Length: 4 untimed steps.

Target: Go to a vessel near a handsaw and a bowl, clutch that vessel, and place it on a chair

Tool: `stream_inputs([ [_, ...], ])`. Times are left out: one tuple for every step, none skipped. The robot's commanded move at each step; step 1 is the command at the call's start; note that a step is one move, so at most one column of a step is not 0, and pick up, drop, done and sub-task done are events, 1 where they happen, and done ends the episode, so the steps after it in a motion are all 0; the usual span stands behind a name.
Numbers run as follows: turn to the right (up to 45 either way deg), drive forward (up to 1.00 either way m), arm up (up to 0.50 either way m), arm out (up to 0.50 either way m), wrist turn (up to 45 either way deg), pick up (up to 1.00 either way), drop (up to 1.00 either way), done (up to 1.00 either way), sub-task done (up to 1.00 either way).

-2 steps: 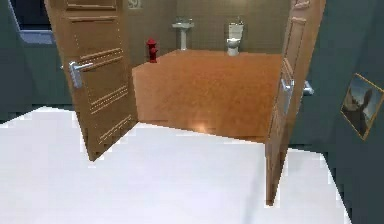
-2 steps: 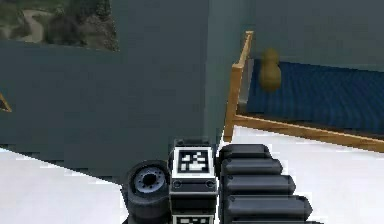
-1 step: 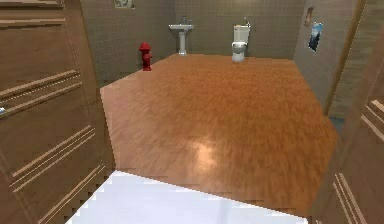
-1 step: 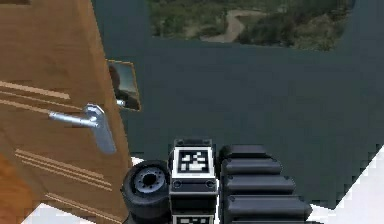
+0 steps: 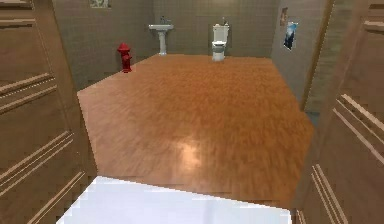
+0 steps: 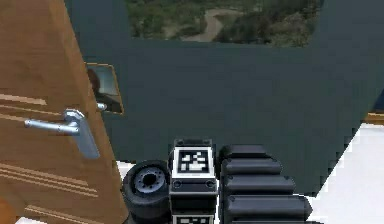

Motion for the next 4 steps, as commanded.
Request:
stream_inputs([
  [0.0,0.25,0.00,0.00,0.0,0.00,0.00,0.00,0.00],
  [12.0,0.00,0.00,0.00,0.0,0.00,0.00,0.00,0.00],
  [0.0,0.50,0.00,0.00,0.0,0.00,0.00,0.00,0.00],
  [18.0,0.00,0.00,0.00,0.0,0.00,0.00,0.00,0.00],
])
